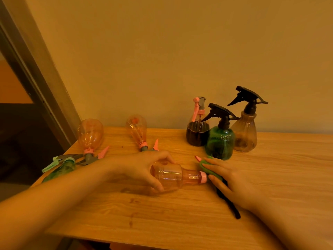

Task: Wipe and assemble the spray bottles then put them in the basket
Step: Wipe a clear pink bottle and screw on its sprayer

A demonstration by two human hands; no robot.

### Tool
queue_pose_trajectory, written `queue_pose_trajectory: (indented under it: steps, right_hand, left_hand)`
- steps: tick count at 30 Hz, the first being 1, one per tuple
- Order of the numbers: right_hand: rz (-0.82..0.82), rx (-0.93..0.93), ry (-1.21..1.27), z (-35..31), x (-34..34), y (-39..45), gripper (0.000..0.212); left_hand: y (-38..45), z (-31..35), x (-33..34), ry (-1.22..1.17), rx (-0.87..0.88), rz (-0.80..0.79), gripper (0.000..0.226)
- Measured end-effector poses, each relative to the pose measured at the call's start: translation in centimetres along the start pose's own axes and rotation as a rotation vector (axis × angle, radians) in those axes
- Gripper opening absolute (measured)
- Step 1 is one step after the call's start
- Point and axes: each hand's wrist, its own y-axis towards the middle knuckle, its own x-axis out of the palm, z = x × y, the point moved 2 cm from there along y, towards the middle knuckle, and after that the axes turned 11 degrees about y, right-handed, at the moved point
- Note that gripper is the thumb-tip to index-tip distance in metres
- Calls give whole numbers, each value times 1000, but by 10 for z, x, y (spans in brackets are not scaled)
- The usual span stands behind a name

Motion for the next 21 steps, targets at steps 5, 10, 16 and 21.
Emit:
queue_pose_trajectory:
  steps: [5,10,16,21]
  right_hand:
    - [-5,8,32,1,-10,-21,44]
    - [72,-16,13,2,-10,-39,42]
    - [200,-178,46,-26,7,-23,41]
    - [130,-260,-74,-45,30,0,39]
  left_hand:
    - [1,-2,-1,-18,-6,-33,65]
    - [3,-3,-2,12,7,-23,67]
    - [3,1,-3,33,12,-15,65]
    - [2,1,-4,33,7,-25,67]
